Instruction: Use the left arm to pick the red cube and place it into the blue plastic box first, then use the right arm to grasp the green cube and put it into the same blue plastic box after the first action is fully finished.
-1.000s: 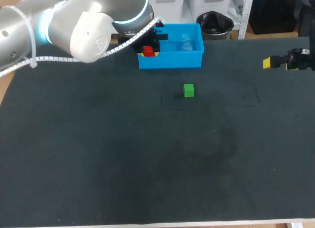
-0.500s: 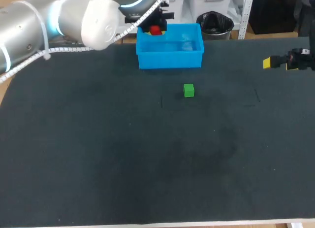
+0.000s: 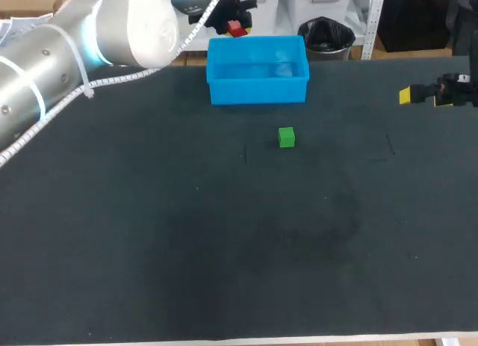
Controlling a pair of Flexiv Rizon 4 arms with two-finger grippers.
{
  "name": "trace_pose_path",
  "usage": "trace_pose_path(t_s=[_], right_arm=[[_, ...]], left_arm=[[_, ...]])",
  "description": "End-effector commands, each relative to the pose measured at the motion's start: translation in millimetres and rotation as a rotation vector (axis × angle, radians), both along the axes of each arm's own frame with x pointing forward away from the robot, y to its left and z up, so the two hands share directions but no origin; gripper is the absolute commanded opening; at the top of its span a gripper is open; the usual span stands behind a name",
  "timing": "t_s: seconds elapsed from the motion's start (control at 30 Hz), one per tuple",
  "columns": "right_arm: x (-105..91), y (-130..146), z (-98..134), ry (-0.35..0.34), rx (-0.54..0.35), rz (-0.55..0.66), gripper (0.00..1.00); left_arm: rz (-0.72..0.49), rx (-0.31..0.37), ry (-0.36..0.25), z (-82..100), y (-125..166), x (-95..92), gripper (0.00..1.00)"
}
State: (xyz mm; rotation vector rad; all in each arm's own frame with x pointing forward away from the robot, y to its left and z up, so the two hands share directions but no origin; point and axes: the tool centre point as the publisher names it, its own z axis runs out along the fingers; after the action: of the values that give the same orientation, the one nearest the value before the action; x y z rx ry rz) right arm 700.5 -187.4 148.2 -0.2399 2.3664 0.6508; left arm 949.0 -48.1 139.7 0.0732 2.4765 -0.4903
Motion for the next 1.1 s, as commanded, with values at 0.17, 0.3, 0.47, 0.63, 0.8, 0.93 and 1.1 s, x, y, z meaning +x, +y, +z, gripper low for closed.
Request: trace_pose_path(t_s=[0.17, 0.3, 0.47, 0.63, 0.8, 0.93, 1.1], right_arm=[[-0.7, 1.0, 1.2, 0.002, -0.005, -0.005, 1.0], [-0.7, 1.0, 1.2, 0.002, -0.005, -0.005, 1.0], [-0.7, 1.0, 1.2, 0.002, -0.005, -0.005, 1.0], [-0.7, 1.0, 1.2, 0.002, -0.005, -0.005, 1.0], [-0.7, 1.0, 1.2, 0.002, -0.005, -0.005, 1.0], [-0.7, 1.0, 1.2, 0.002, -0.005, -0.005, 1.0], [-0.7, 1.0, 1.2, 0.002, -0.005, -0.005, 1.0]], left_arm=[[-0.029, -0.079, 0.015, -23.7, -7.6, 35.2, 0.0], [-0.024, -0.106, 0.033, -38.0, -8.9, 48.2, 0.0], [-0.016, -0.114, 0.061, -55.5, -11.1, 58.7, 0.0], [-0.011, -0.1, 0.092, -73.5, -14.0, 63.9, 0.0], [-0.004, -0.089, 0.111, -83.0, -14.8, 64.9, 0.88], [-0.005, -0.086, 0.11, -83.4, -14.5, 64.1, 1.0], [-0.008, -0.08, 0.094, -77.8, -11.5, 59.4, 1.0]])
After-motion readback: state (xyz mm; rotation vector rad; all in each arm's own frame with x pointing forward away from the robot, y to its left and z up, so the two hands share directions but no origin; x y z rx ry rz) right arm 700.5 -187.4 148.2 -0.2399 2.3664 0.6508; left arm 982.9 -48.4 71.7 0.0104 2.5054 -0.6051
